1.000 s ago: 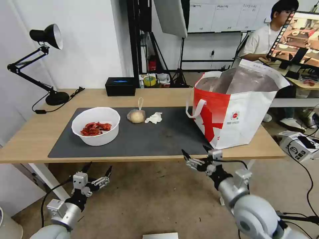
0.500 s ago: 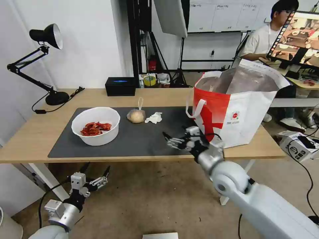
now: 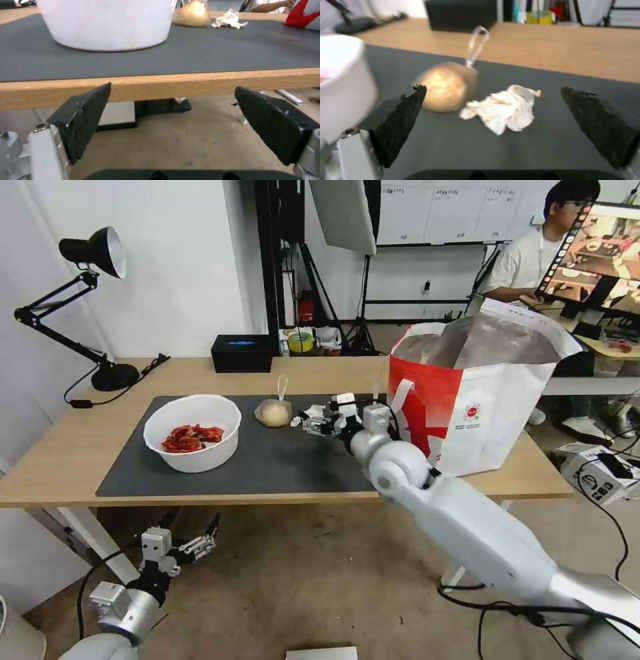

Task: Pick up the trash from the table and place it into the takeout bag.

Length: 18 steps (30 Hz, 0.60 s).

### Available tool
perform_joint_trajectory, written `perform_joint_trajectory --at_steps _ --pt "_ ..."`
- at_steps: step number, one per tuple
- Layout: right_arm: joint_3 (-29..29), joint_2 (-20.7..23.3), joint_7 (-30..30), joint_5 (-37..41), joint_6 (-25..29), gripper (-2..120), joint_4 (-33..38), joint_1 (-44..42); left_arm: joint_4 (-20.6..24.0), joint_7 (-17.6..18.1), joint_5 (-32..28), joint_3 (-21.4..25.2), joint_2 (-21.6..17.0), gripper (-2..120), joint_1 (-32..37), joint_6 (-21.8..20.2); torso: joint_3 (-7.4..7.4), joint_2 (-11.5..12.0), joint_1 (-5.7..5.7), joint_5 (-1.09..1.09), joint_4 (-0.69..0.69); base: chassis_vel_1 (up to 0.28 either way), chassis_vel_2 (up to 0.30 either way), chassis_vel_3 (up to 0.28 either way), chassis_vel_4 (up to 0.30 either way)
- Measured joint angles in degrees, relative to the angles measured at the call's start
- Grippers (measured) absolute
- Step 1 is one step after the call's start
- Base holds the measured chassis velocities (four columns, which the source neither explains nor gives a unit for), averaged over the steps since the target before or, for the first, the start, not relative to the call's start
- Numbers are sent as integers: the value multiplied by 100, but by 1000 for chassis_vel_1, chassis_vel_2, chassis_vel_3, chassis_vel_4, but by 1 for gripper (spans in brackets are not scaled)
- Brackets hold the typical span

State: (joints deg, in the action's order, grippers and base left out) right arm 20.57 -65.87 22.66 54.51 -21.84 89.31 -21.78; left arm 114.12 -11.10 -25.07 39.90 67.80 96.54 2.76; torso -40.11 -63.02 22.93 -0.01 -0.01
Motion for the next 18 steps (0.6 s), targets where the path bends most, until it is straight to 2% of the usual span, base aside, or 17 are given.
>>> perform_joint_trajectory --at_steps 10,13,18 --pt "110 -668 300 23 -490 100 -1138 585 1 -2 -16 9 -18 100 0 15 0 0 0 0 0 0 0 0 0" --pt "119 -895 362 34 -790 100 -1555 817 5 -4 -28 37 -28 100 9 25 1 0 0 0 1 0 0 0 0" --pt "118 -1124 361 37 -907 100 -1956 987 10 -11 -34 52 -33 100 18 37 0 0 0 0 1 0 0 0 0"
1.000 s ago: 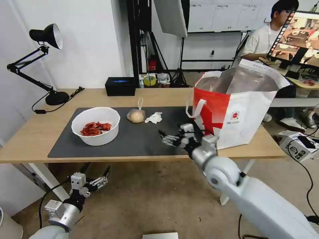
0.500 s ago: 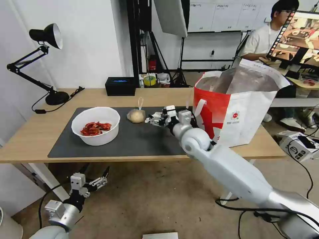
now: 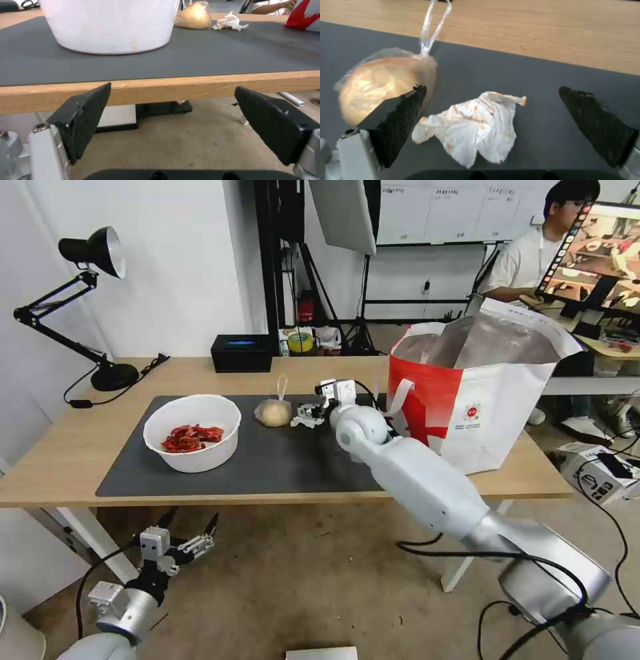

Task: Pick up the trash from the table and place it into the takeout bag.

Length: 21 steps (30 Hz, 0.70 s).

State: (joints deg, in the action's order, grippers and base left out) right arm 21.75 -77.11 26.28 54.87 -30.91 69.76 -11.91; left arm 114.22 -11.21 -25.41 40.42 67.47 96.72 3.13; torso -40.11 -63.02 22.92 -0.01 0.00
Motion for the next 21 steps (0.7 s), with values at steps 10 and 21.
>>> perform_joint_trajectory --at_steps 10,21 --pt "-40 -397 -280 -92 -188 100 -682 189 27 -5 -12 20 -3 100 8 7 0 0 0 0 0 0 0 0 0" --pt "-66 -546 -426 -247 -347 100 -983 192 22 -5 -11 9 2 100 6 16 0 0 0 1 0 0 0 0 0"
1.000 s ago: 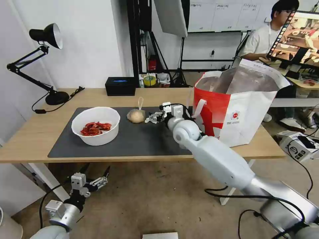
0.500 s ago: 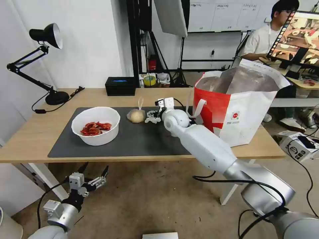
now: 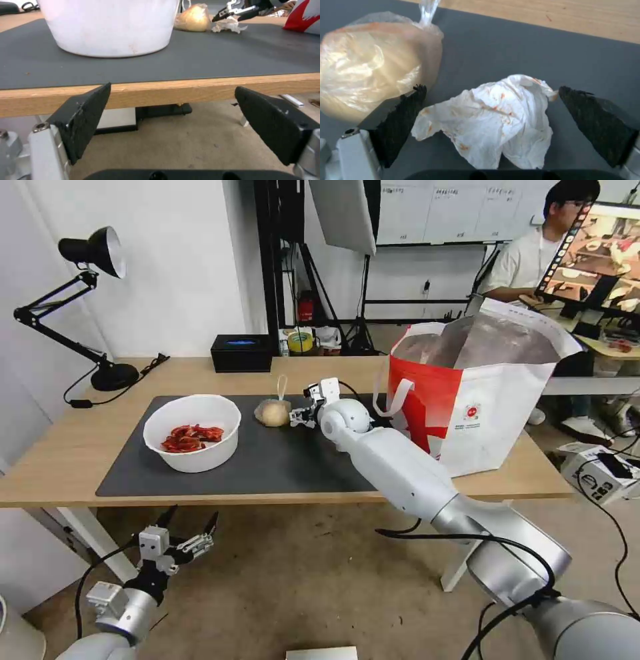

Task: Pick up the trash from the table and place it into the takeout bag.

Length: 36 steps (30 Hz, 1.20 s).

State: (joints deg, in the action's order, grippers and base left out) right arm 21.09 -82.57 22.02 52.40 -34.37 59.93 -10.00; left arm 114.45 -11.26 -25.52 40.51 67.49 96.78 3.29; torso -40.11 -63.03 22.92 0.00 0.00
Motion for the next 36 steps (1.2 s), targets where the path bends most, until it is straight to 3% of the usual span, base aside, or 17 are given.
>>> perform_joint_trajectory --at_steps 20,27,31,34,36 --pt "-69 -44 -45 -159 6 98 -204 -25 30 -1 0 34 7 100 46 15 0 0 0 0 0 0 0 0 0" --pt "-69 52 44 -30 -26 68 -86 -28 49 4 -2 33 0 100 43 17 0 0 0 0 0 0 0 0 0" --pt "-65 84 96 48 -53 59 -34 -30 54 6 -2 29 5 100 47 17 0 0 0 0 0 0 0 0 0" --pt "-56 127 135 105 -80 42 21 -49 72 11 -2 25 6 100 53 17 0 0 0 0 0 0 0 0 0" --pt "-56 135 145 115 -89 38 30 -59 78 12 -2 24 5 100 52 17 0 0 0 0 0 0 0 0 0"
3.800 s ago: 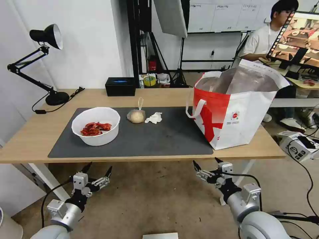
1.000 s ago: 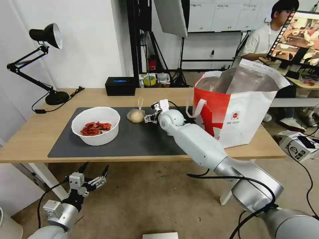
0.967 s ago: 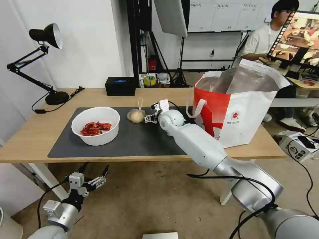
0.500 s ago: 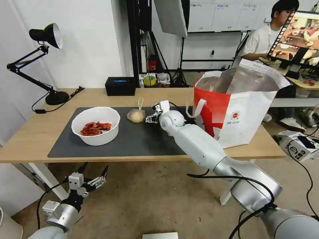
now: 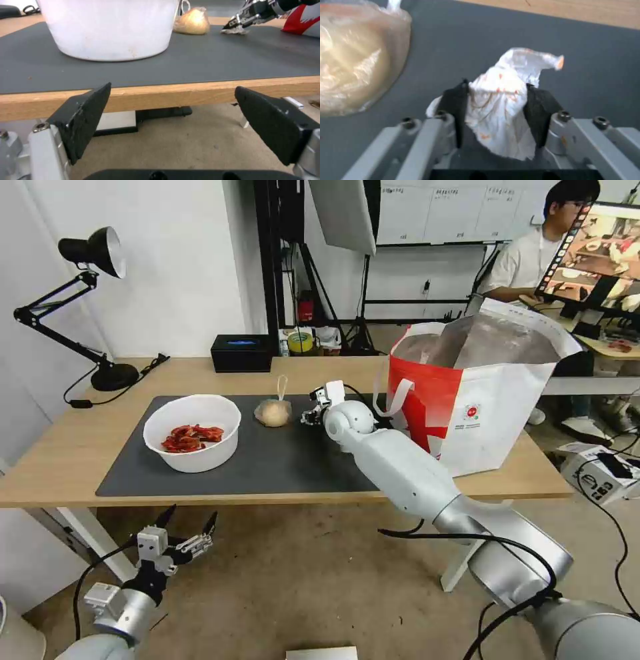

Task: Pick up the trash from the table and place it into the takeout bag.

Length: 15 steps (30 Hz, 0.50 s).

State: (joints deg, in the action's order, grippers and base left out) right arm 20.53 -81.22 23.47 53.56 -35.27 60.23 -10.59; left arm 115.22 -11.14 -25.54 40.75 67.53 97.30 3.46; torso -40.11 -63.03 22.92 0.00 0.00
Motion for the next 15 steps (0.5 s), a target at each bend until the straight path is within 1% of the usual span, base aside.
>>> perform_joint_trajectory --at_steps 1,2,3,6,7,10,15 --pt "0 9 6 12 -7 32 9 -12 8 4 0 -1 -2 100 1 0 0 0 0 0 0 0 0 0 0" --pt "1 15 12 17 -9 29 16 -20 12 6 0 -1 -2 100 2 0 0 0 0 0 0 0 0 0 0" --pt "1 15 12 17 -9 29 16 -20 12 6 0 -1 -2 100 2 0 0 0 0 0 0 0 0 0 0" --pt "17 27 27 23 -10 15 41 -38 17 10 5 0 2 100 25 0 0 0 0 0 0 0 0 0 0" --pt "17 27 27 23 -10 15 41 -38 17 10 5 0 2 100 25 0 0 0 0 0 0 0 0 0 0" --pt "28 33 42 61 -13 0 88 -43 30 19 7 13 4 100 38 0 0 0 0 0 0 0 0 0 0" --pt "29 55 45 118 -1 0 159 -36 66 31 7 37 4 100 57 0 0 0 0 0 0 0 0 0 0"
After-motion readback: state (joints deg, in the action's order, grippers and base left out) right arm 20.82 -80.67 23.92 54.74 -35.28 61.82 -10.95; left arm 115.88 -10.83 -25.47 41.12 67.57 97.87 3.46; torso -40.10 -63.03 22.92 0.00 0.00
